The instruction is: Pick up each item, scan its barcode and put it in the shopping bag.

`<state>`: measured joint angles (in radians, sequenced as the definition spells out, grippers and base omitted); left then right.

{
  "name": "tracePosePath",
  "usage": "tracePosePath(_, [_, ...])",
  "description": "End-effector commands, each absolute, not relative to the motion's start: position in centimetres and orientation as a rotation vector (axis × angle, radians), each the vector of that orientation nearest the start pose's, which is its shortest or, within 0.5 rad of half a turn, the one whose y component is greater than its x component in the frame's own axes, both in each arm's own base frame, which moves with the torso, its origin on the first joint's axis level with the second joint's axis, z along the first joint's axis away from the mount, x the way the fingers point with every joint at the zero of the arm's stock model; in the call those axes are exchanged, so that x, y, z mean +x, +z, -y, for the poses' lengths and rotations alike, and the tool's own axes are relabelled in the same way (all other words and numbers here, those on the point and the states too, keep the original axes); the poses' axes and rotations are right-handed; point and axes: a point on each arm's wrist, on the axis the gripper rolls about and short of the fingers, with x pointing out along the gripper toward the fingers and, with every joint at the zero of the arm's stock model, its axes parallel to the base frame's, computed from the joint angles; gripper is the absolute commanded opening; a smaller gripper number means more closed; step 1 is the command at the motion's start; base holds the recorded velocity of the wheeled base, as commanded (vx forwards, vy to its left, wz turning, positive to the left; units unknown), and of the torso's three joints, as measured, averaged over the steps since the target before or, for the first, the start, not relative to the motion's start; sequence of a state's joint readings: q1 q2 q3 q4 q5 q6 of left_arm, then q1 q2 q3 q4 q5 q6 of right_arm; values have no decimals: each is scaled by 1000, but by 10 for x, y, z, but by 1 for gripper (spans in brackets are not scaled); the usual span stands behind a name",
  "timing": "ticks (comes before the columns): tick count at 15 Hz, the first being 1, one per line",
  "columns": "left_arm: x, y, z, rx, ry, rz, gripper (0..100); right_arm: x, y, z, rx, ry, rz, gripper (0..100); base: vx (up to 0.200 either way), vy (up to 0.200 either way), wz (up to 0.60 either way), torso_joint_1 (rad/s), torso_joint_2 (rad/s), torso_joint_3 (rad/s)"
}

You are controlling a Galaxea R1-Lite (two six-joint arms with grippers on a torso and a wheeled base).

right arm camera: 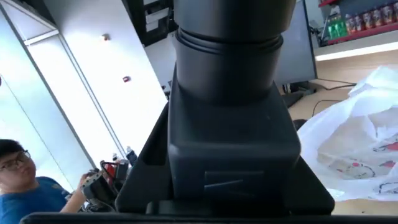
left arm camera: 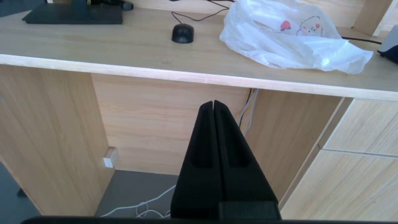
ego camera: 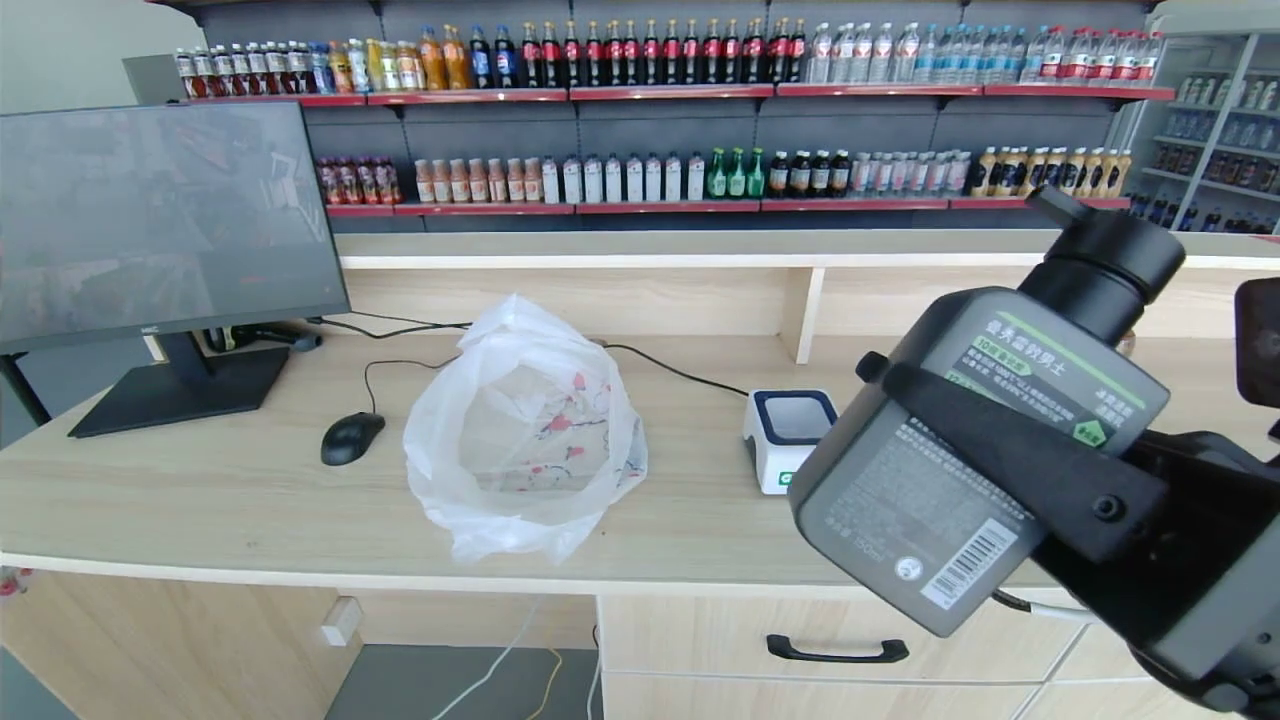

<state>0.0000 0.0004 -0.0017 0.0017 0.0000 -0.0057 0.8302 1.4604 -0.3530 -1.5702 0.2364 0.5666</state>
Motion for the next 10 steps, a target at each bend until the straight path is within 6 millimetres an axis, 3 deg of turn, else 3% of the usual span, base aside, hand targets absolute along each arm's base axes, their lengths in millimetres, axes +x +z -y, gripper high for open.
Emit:
tracePosePath(1, [-23,76,0,-6,0,0,0,138,226,-167,654,1187,164,0,0,0,0,0,0,0])
tracePosePath(5, [-23,76,0,-6,0,0,0,155,230,-186,725,1198,133,0,0,0,0,0,0,0])
tracePosePath(10, [-23,76,0,-6,0,0,0,160,227,-190,732,1194,115,0,0,0,0,0,0,0])
